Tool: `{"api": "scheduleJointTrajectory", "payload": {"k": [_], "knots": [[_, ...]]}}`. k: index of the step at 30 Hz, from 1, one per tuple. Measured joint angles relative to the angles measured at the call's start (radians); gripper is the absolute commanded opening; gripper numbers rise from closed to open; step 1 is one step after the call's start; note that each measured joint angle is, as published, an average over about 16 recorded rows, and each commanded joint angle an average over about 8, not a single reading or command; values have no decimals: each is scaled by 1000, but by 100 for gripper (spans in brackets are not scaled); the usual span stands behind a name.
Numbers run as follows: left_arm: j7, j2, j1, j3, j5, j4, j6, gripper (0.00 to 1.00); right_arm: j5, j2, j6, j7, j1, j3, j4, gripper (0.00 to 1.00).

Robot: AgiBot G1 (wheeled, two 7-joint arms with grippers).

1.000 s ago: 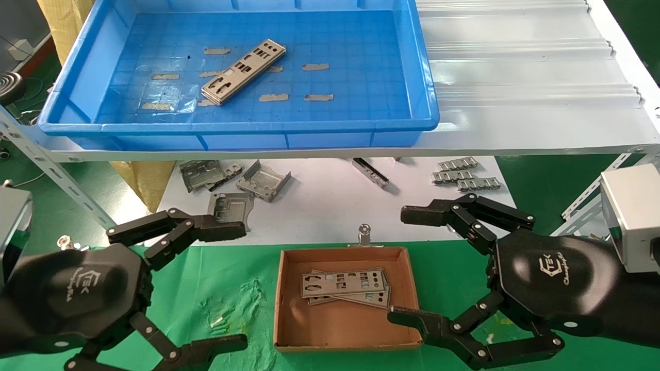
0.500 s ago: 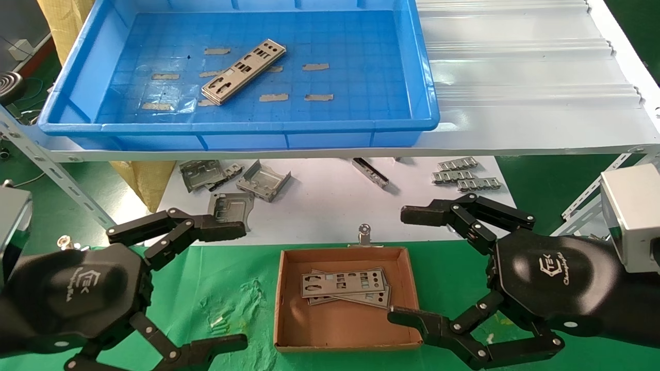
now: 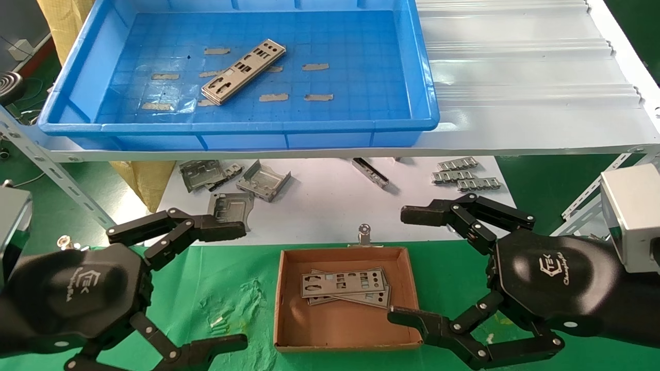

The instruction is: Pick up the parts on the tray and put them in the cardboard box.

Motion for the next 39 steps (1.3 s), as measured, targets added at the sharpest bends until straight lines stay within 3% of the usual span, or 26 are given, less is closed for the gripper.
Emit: {"api": "scheduleJointTrajectory", "payload": {"k": [39], "knots": [[0,0,0,0,0,0,0,100,0,0,0,0,0,0,0,100]]}}
